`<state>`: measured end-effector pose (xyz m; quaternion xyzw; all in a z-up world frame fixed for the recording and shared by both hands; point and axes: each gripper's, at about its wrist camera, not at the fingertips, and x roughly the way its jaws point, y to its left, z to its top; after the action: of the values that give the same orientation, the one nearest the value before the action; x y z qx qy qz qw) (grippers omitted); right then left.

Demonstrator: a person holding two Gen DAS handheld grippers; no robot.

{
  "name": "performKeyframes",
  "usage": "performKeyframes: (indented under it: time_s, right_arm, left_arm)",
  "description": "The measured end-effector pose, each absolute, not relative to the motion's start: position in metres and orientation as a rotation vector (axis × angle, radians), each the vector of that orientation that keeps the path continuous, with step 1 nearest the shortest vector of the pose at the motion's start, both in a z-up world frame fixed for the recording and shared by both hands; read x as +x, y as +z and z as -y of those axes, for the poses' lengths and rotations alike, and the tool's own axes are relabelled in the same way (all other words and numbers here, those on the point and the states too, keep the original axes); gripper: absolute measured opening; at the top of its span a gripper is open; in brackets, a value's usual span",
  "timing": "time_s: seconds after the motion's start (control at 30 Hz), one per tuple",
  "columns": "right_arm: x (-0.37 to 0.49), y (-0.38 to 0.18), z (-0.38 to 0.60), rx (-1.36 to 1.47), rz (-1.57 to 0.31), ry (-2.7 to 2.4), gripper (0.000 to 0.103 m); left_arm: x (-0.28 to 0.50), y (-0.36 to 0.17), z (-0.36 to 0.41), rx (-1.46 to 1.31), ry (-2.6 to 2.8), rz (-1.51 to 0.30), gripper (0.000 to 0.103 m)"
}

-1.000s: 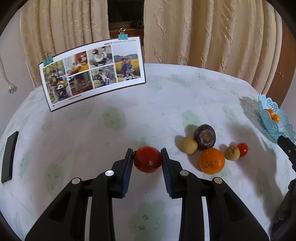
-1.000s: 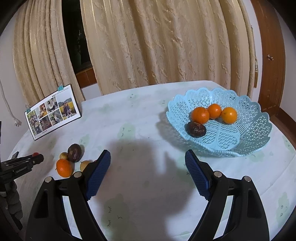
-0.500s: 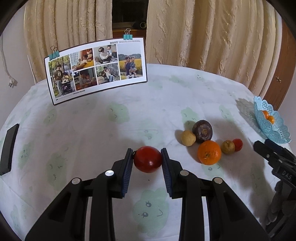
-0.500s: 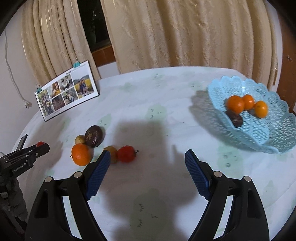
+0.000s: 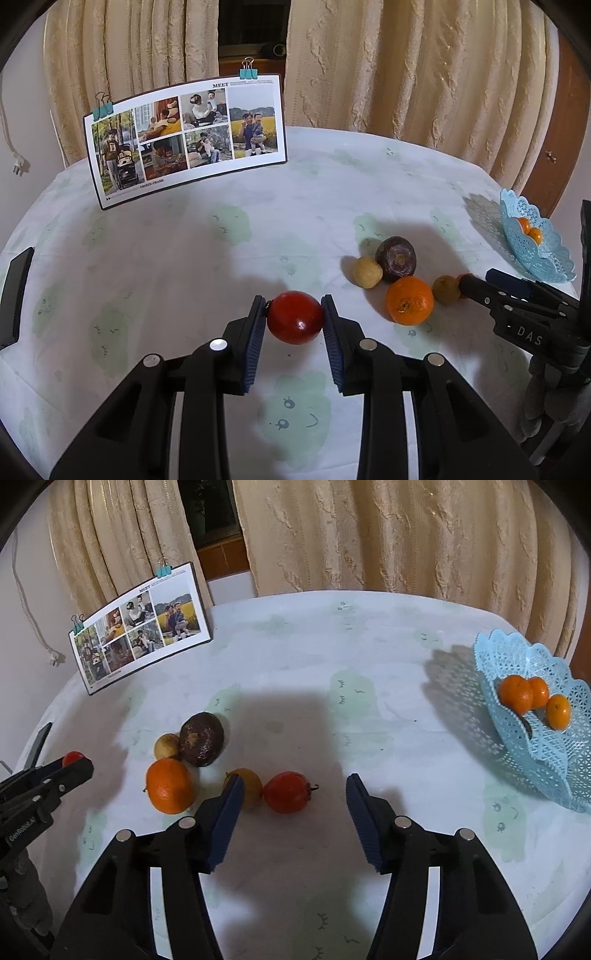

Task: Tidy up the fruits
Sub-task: 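Grasp the red tomato with the left tool while the right tool approaches the remaining fruits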

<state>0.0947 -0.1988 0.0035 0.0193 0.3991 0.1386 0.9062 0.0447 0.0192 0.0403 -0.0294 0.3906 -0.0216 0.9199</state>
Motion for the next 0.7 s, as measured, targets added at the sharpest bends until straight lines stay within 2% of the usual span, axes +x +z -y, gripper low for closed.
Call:
performKeyframes:
  time_s: [0.17, 0.33, 0.7]
  right_arm:
    - [0.097, 0.000, 0.202, 0.127, -0.867, 0.353, 0.054]
    - [0.098, 0.003, 0.218, 0.190, -0.864, 0.328, 0.053]
    - [0.103, -0.001, 0.196, 0.088, -0.876, 0.308, 0.053]
  left_arm:
    - [0.045, 0.040, -0.020, -0.065, -0.043, -0.802, 0.031]
    - [0.045, 0.041, -0.020, -0.069, -0.047, -0.801, 0.031]
    - [0.043, 0.043, -0.020, -0.071, -0.052, -0.794, 0.032]
